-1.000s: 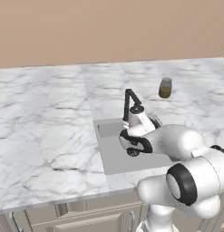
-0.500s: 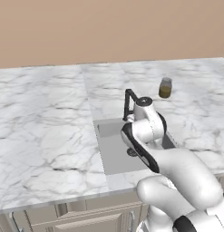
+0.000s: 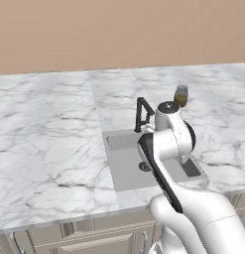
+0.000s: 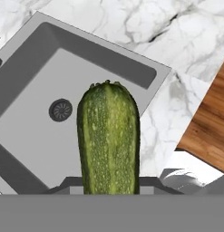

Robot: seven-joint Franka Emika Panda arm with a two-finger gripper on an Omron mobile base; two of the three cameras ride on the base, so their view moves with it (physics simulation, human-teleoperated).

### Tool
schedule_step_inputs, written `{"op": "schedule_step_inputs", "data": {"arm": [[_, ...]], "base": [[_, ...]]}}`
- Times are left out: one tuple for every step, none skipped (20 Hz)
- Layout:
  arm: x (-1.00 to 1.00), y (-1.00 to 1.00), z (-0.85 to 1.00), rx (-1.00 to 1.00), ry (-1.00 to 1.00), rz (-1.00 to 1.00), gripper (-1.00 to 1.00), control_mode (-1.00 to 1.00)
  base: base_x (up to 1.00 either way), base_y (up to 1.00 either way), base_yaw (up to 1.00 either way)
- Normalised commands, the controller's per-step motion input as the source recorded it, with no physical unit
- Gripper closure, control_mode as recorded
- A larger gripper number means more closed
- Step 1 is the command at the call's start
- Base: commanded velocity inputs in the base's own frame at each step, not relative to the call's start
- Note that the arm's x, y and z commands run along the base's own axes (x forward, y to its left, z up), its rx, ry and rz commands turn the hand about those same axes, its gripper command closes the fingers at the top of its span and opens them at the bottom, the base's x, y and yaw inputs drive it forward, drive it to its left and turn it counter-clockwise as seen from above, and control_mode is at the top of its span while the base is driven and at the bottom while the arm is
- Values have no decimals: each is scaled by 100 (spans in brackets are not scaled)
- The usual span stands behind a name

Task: Turn on the sink faucet. Then move the squash from the counter to the sink. Turn off the sink. Move the vegetable from the sink to the pot next to the stove. Finally move the pot to the rear left burner.

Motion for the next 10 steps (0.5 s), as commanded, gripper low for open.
{"op": "schedule_step_inputs", "data": {"arm": [[-12,0,21,-1,0,0,100,-100],[-8,0,0,0,0,0,100,-100],[0,0,0,0,0,0,100,-100],[0,0,0,0,0,0,100,-100],[0,0,0,0,0,0,100,-100],[0,0,0,0,0,0,100,-100],[0,0,0,0,0,0,100,-100],[0,0,0,0,0,0,100,-100],[-3,0,0,0,0,0,100,-100],[0,0,0,0,0,0,100,-100]], "base": [[0,0,0],[0,0,0],[0,0,0],[0,0,0],[0,0,0],[0,0,0],[0,0,0],[0,0,0],[0,0,0],[0,0,0]]}}
